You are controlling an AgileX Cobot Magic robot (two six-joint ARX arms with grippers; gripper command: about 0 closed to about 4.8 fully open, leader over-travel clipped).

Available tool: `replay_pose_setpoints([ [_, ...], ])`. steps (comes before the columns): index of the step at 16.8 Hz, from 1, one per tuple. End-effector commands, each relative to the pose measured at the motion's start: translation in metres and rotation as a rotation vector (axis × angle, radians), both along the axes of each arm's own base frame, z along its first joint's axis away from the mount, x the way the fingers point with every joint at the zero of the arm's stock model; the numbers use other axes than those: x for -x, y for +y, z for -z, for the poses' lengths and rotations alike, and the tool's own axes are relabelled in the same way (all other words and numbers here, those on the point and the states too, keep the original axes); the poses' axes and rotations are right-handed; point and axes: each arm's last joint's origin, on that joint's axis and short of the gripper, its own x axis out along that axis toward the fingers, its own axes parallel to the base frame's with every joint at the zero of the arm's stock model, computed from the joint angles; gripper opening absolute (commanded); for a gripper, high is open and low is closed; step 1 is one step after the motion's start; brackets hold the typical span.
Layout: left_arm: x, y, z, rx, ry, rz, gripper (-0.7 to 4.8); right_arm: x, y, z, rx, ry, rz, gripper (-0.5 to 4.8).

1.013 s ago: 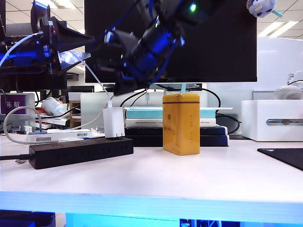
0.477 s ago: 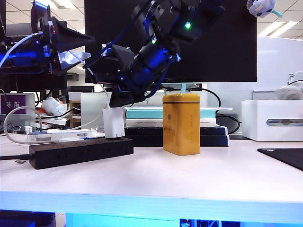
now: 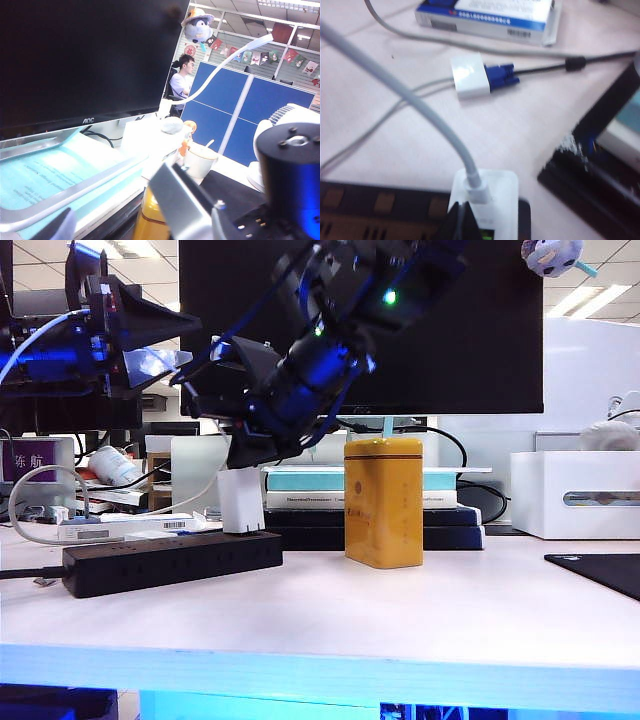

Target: Plug the white charger into the left socket.

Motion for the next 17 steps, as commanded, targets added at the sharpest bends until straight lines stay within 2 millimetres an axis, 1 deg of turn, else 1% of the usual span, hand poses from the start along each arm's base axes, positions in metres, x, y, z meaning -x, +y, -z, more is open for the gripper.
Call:
replay_pose_setpoints([
  [1,0.0013,-0.0002,-0.0042,-0.001,-0.023,0.009,3.58,0.0082,-0.0115,0.0307,0.184,0.167,0.063,-0.06],
  [7,0.0015,-0.0001,-0.0041,-0.004,-0.020,0.019,3.58,0.0058,-0.0177,0.0340,0.196,0.201,0.070,-0.06],
  [15,0.0017,0.0000,-0.0040,-0.005,-0.014,0.028,3.58,0.0063,-0.0134,0.0323,0.144,0.205,0.013,-0.06],
  [17,0.0017,0.0000,-0.0040,-0.005,-0.014,0.029,3.58,0.0048,-0.0117,0.0378,0.134,0.211,-0.002,-0.06],
])
